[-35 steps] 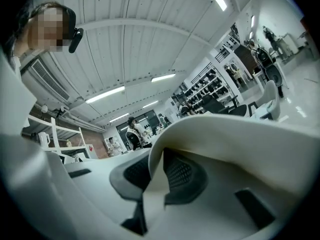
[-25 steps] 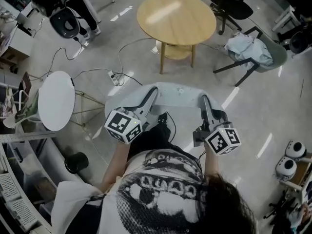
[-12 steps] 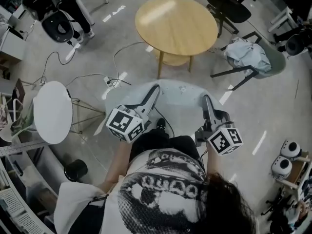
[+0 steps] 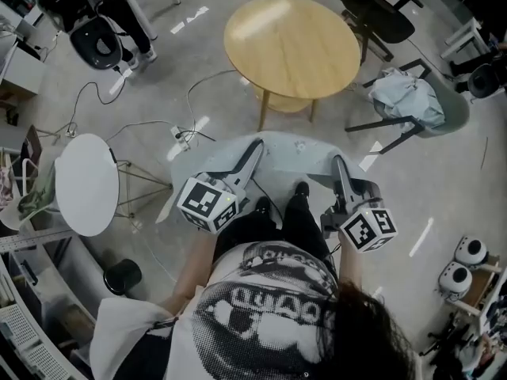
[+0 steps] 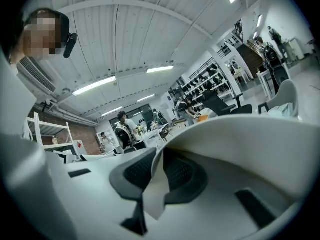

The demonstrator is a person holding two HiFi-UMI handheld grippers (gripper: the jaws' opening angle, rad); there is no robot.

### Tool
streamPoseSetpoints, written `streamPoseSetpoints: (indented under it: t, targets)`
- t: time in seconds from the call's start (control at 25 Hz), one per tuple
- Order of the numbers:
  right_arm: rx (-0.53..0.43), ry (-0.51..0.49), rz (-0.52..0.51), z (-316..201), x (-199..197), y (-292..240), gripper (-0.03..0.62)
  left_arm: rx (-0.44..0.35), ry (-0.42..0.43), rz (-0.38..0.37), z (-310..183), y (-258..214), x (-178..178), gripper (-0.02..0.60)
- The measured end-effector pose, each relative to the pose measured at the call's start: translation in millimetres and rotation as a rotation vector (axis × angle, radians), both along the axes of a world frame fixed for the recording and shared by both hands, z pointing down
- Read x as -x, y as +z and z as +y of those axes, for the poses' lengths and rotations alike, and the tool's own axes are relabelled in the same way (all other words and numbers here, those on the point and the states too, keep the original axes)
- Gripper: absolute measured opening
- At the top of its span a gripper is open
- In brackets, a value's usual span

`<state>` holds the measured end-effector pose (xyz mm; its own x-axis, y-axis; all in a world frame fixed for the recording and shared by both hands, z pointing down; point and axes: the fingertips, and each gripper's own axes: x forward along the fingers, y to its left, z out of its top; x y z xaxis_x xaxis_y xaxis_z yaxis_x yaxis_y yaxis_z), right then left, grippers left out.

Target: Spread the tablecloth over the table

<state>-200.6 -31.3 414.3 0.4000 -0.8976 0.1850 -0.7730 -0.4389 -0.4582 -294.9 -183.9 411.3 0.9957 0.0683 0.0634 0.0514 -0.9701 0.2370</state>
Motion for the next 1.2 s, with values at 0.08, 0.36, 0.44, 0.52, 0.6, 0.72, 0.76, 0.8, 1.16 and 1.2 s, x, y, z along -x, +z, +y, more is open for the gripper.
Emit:
streamPoseSetpoints:
  t: [0.08, 0.36, 0.44, 0.52, 0.6, 0.72, 0.76, 0.8, 1.16, 1.2]
  targets:
    - [0.0, -0.009, 0.003, -2.2, -9.1, -0.1, 0.043, -0.01, -0.006, -0.002, -1.3, -1.5, -7.7, 0.052]
    - [-0.022, -0.065, 0.024, -17.6, -58.4, -12.6, 0.043, -0.016, -0.049, 0.009, -11.0, -14.9, -48.6, 0.054]
    - [-0.036, -0.092, 0.025, -21.2, -76.8, -16.9, 0.043, -0.015, -0.069, 0.017, -12.8, -19.1, -64.1, 0.054]
    - [-0.056, -0.131, 0.021, -29.0, -99.0, -21.0, 0.043, -0.017, -0.103, 0.022, -16.8, -22.8, -81.7, 0.053]
    - [-0.066, -0.171, 0.014, -37.5, -123.5, -23.2, 0.043, -0.014, -0.141, 0.022, -21.8, -25.5, -101.3, 0.052]
    - [-0.075, -0.221, -0.003, -46.5, -164.3, -25.4, 0.043, -0.008, -0.185, 0.022, -26.3, -27.8, -136.3, 0.052]
    - [-0.081, -0.236, -0.004, -48.5, -178.4, -27.2, 0.043, -0.008, -0.197, 0.025, -26.8, -28.9, -149.0, 0.052]
    - [-0.087, -0.25, -0.002, -50.4, -192.6, -29.6, 0.043, -0.011, -0.209, 0.03, -27.3, -30.4, -161.9, 0.052]
    - [-0.171, -0.374, 0.052, -70.1, -292.0, -59.6, 0.043, -0.161, -0.261, 0.032, -39.9, -64.9, -257.3, 0.054]
    - [-0.183, -0.387, 0.061, -73.4, -300.9, -64.2, 0.041, -0.178, -0.265, 0.04, -42.7, -70.6, -265.6, 0.054]
